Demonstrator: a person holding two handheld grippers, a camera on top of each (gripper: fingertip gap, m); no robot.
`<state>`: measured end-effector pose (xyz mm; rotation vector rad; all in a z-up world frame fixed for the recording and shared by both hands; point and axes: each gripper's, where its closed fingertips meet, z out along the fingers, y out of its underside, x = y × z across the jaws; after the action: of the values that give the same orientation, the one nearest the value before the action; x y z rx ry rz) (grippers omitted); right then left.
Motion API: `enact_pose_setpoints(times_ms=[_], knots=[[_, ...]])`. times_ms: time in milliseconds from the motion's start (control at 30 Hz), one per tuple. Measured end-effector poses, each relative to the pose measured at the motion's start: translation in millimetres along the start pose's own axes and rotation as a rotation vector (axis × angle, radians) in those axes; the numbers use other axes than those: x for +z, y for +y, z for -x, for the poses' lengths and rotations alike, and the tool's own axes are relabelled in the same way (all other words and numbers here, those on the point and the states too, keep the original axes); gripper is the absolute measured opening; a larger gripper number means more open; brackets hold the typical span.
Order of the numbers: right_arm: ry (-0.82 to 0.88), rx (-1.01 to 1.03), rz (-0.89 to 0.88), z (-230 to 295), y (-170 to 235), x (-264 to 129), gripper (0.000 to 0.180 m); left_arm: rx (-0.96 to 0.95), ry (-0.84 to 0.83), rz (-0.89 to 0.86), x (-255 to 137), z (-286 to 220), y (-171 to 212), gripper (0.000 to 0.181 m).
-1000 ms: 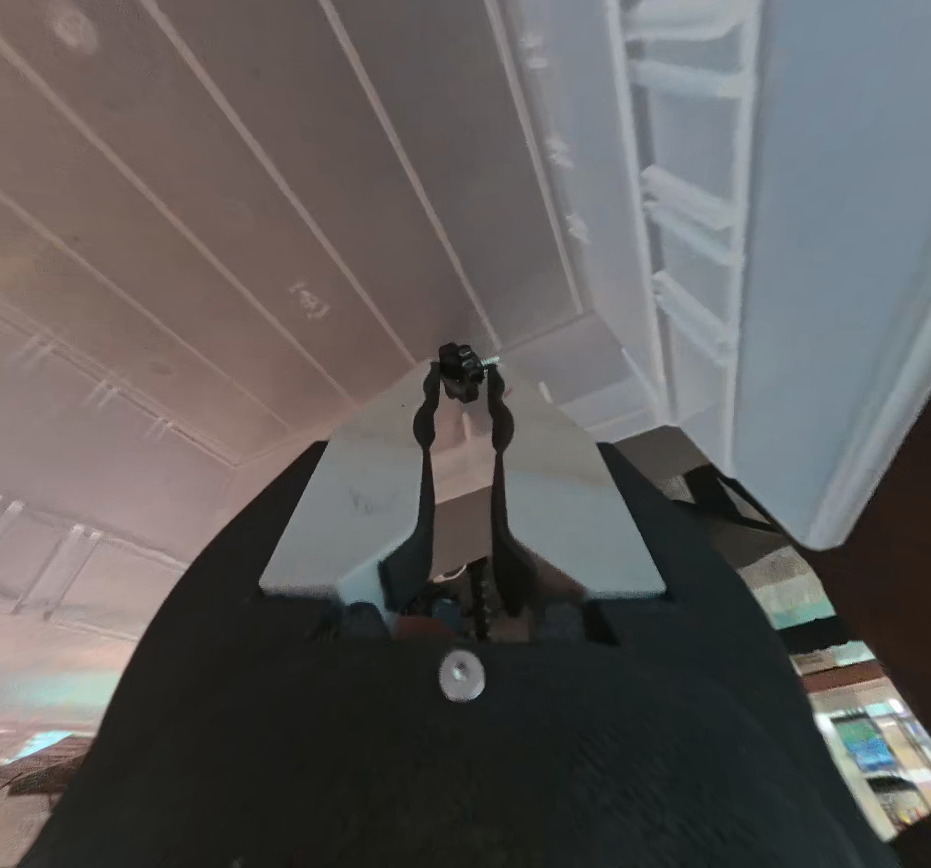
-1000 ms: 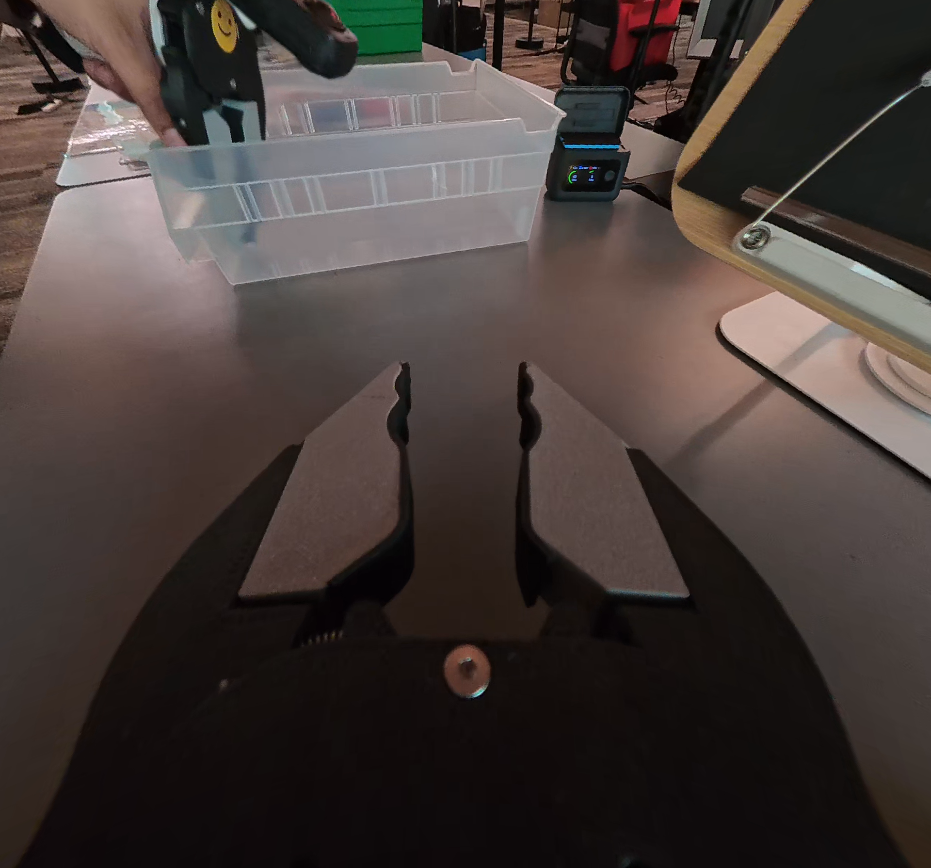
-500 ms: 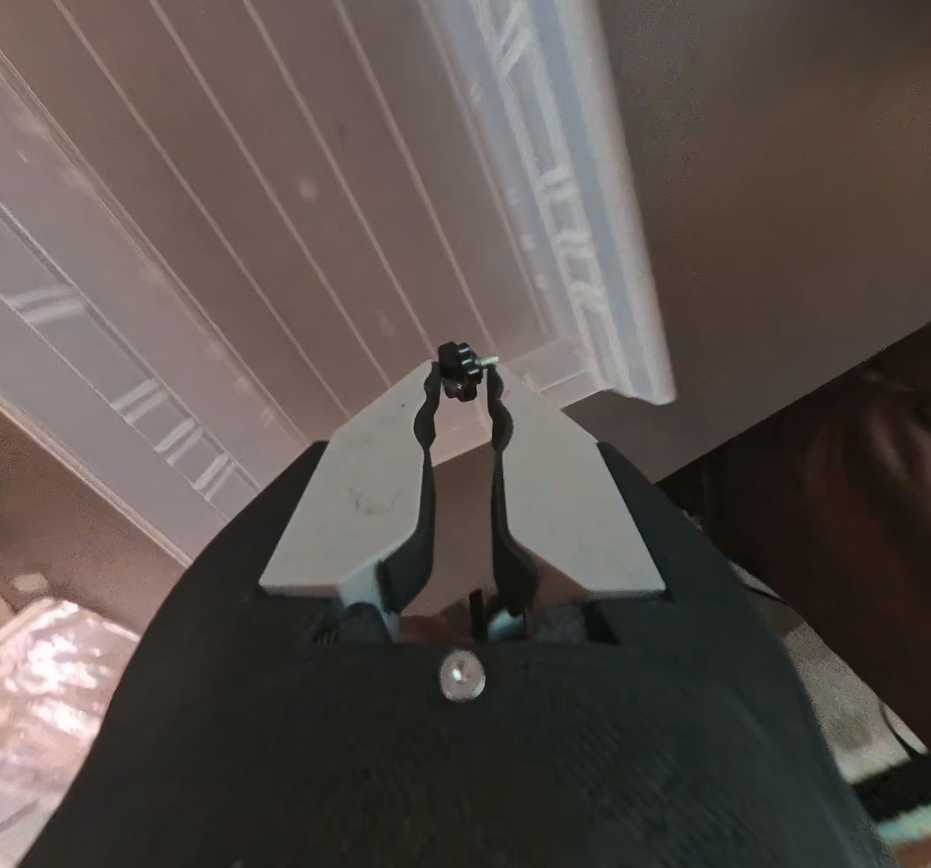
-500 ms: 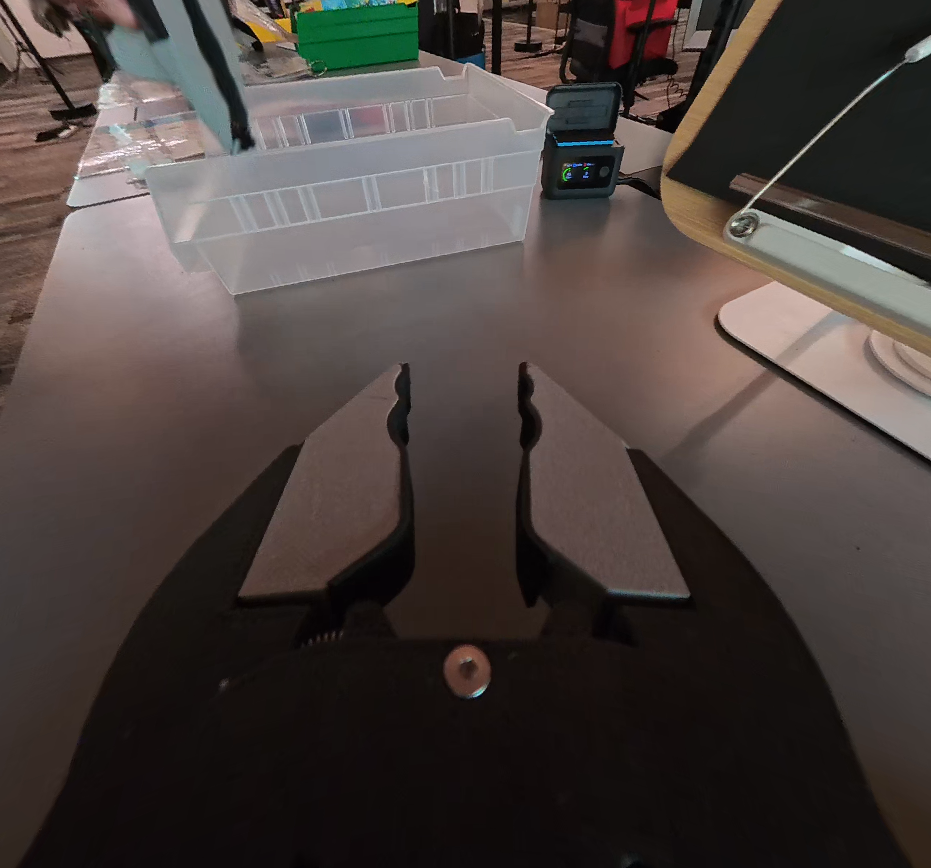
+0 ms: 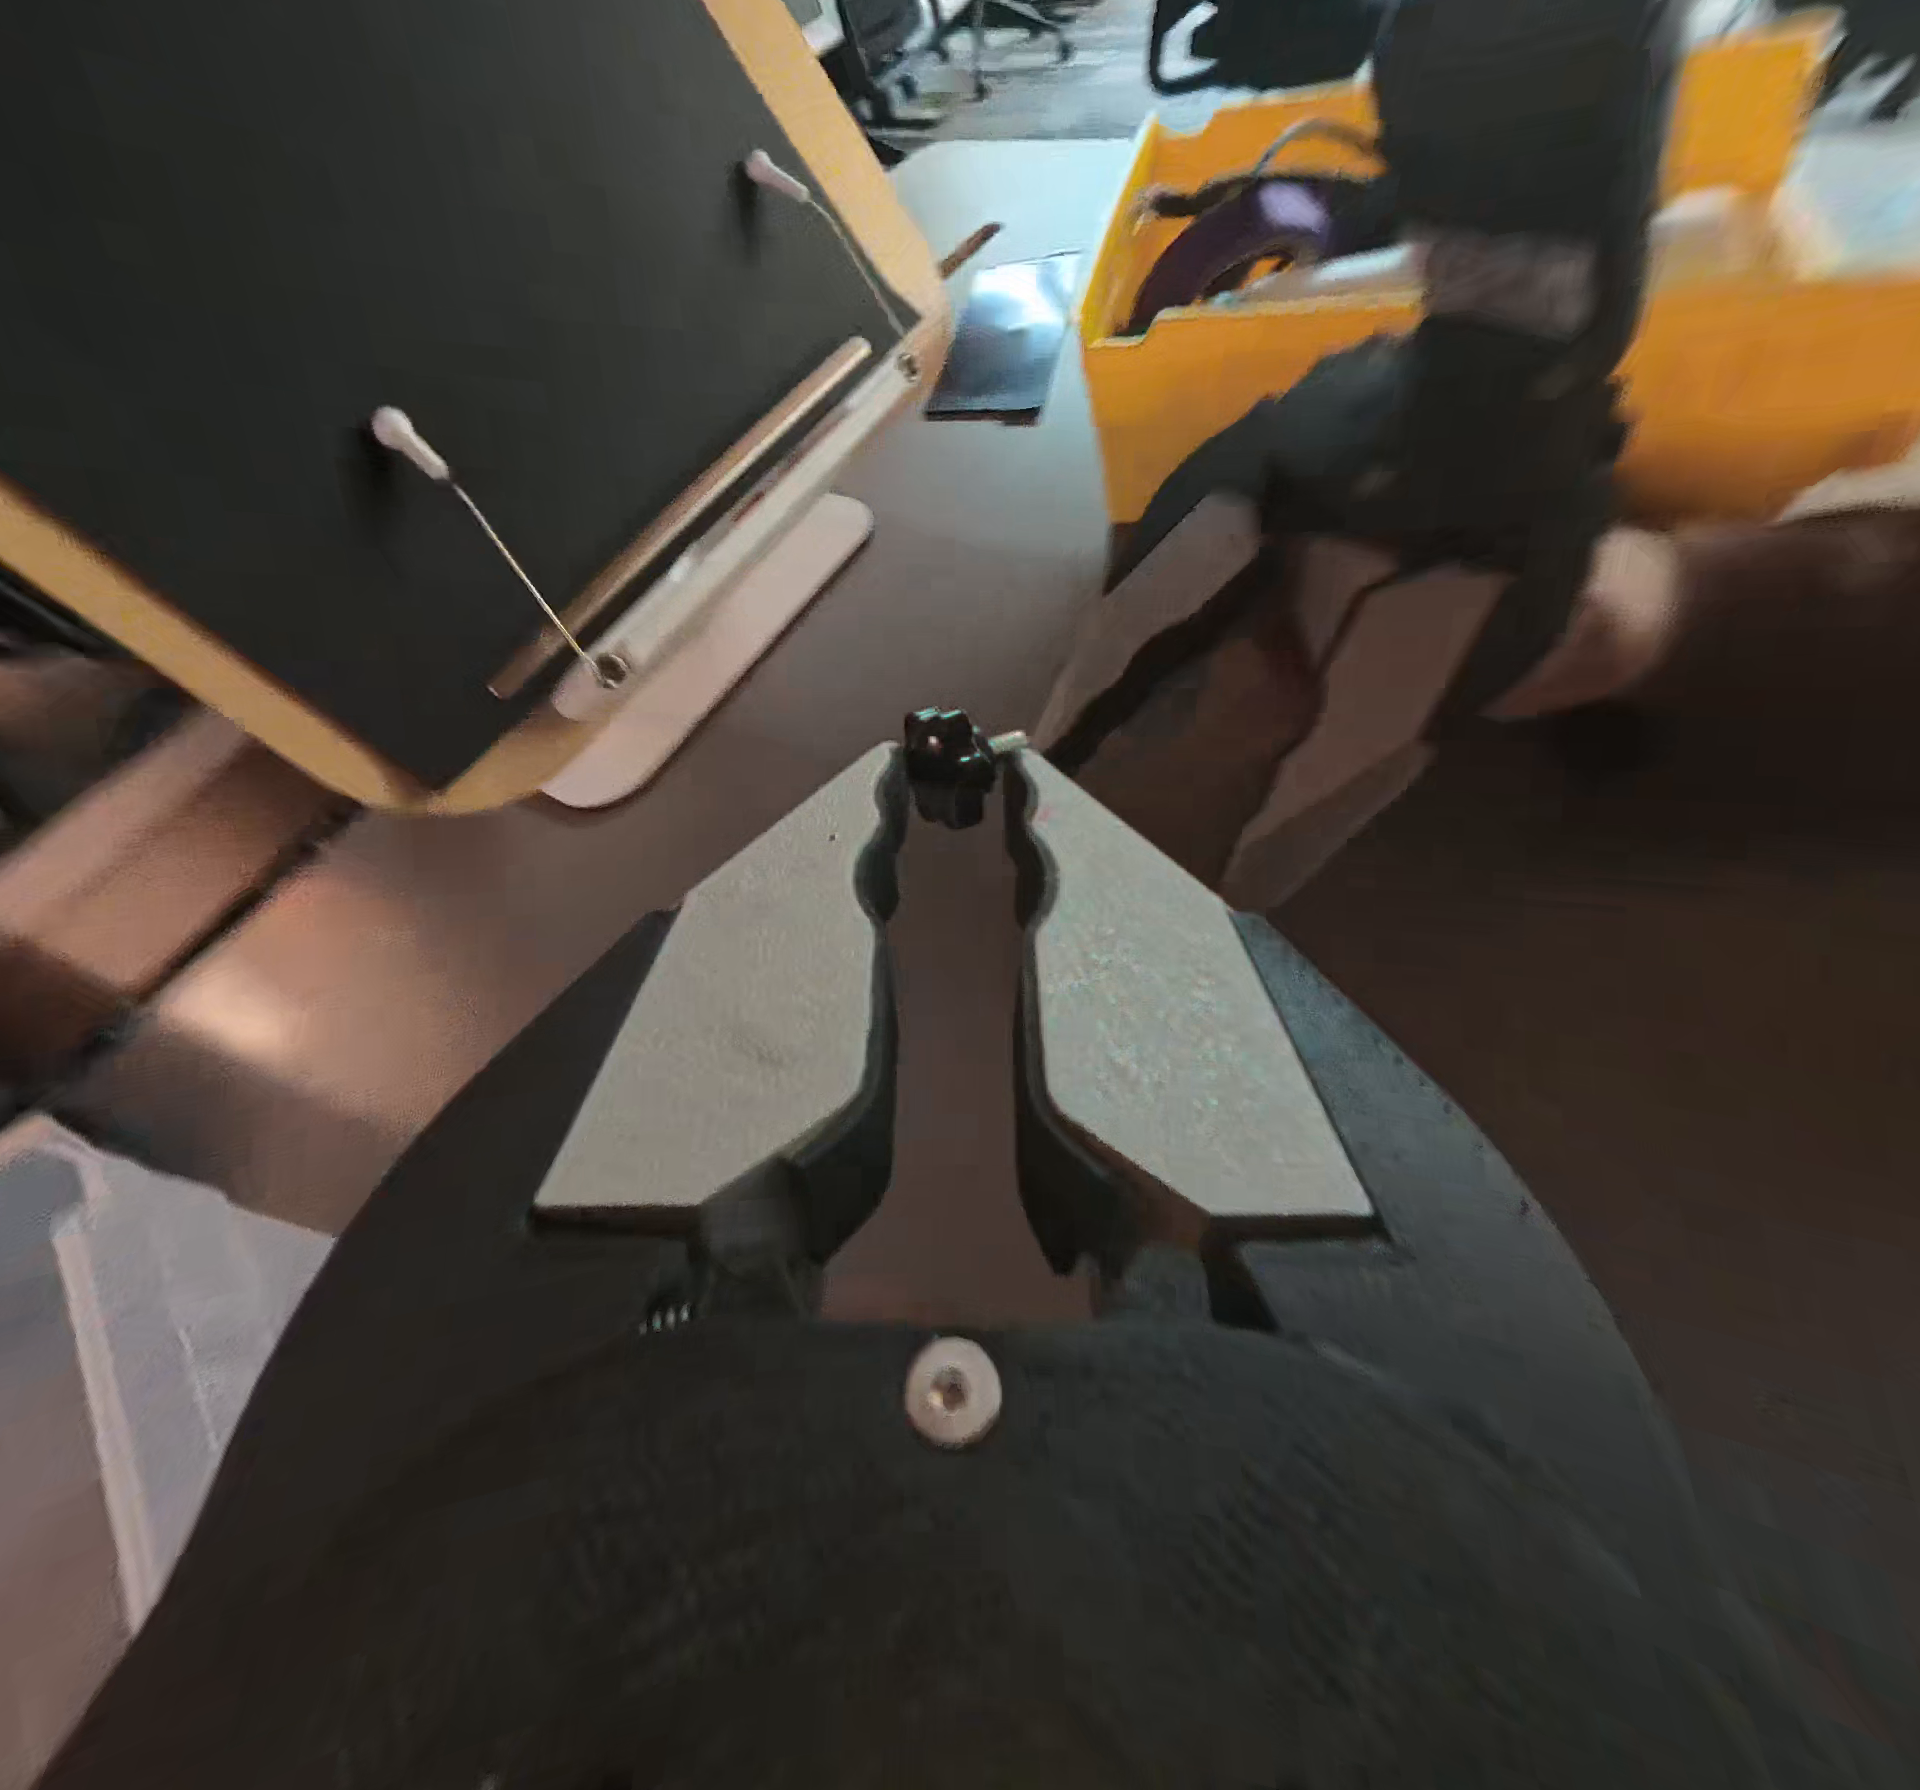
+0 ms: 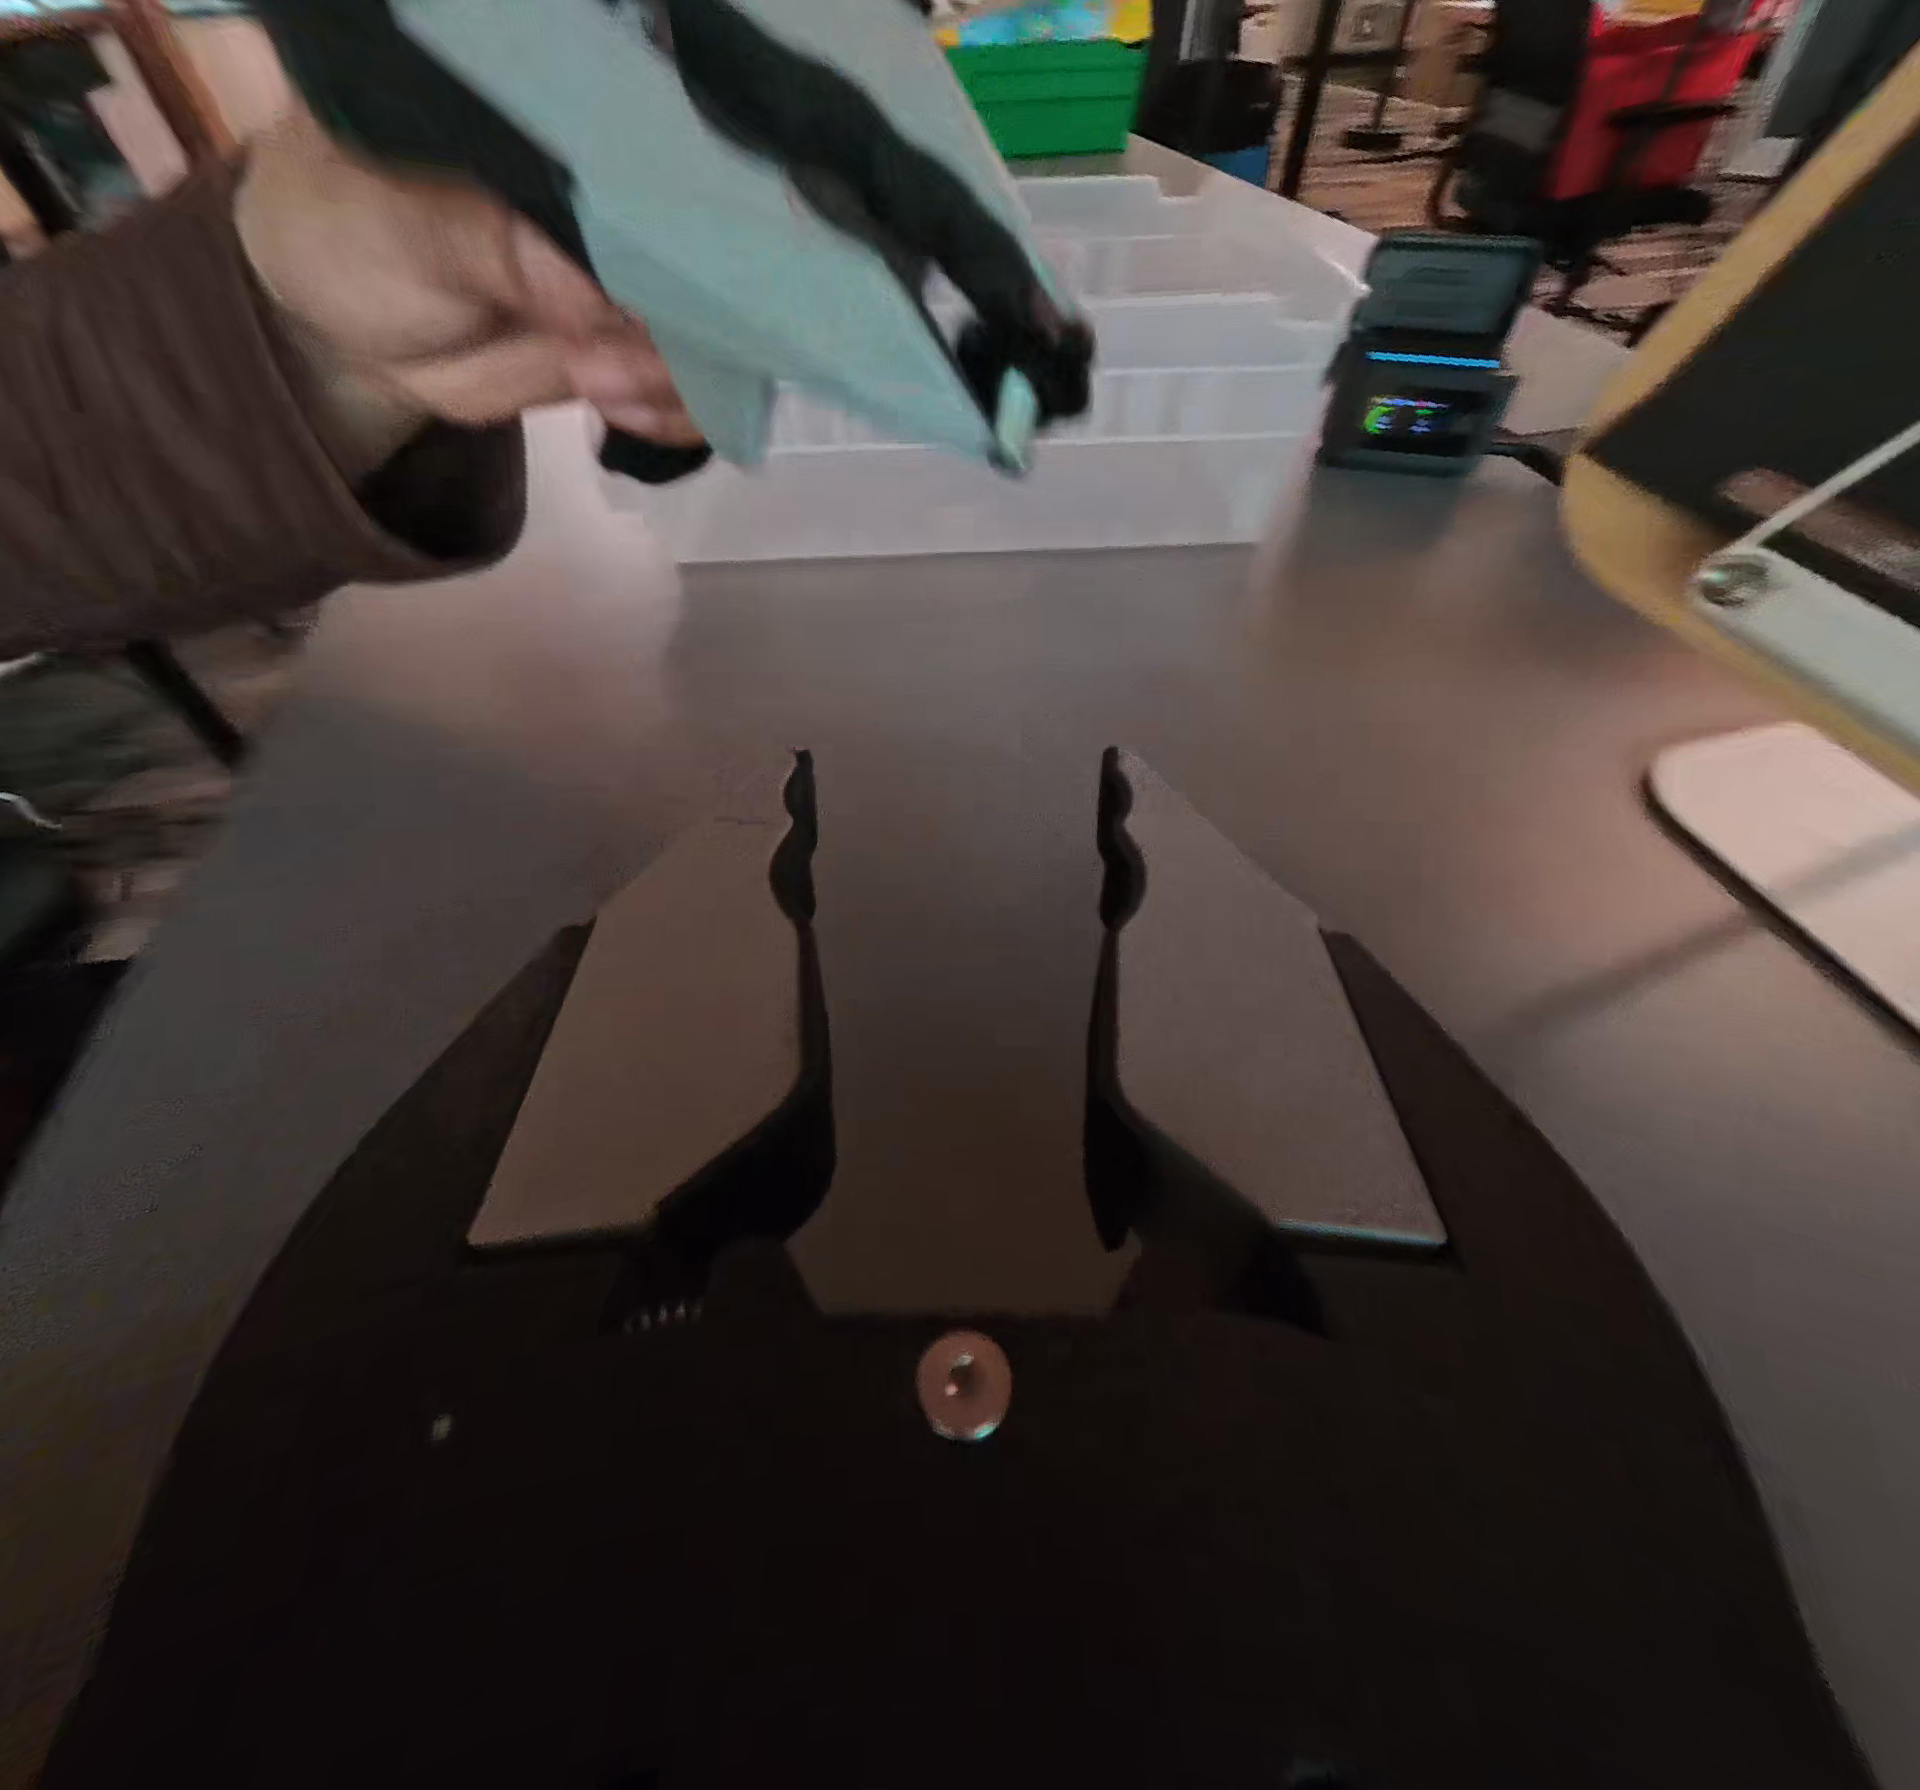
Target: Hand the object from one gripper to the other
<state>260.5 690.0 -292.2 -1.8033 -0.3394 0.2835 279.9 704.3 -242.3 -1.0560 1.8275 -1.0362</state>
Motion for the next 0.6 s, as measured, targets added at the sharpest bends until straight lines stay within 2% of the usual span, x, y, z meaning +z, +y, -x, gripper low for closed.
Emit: enact_pose_setpoints(times_ms=[100, 200, 267, 333, 600], knots=[[0.011, 0.038, -0.024, -13, 0, -12, 0.051, 0.225, -0.096, -0.058, 35, 2, 19, 0.013], [0.040, 0.082, -0.063, -30, -2, -23, 0.050, 0.313, -0.074, -0.155, 47, -10, 24, 0.014], [-0.012, 0.136, -0.099, -30, -6, -26, 0.047, 0.359, -0.029, -0.197, 48, -21, 25, 0.015], [-0.124, 0.191, -0.132, -21, -10, -25, 0.036, 0.423, -0.038, -0.210, 48, -24, 27, 0.015], [-0.265, 0.344, -0.219, -17, -19, -25, 0.035, 0.568, -0.079, -0.306, 33, -34, 17, 0.014]])
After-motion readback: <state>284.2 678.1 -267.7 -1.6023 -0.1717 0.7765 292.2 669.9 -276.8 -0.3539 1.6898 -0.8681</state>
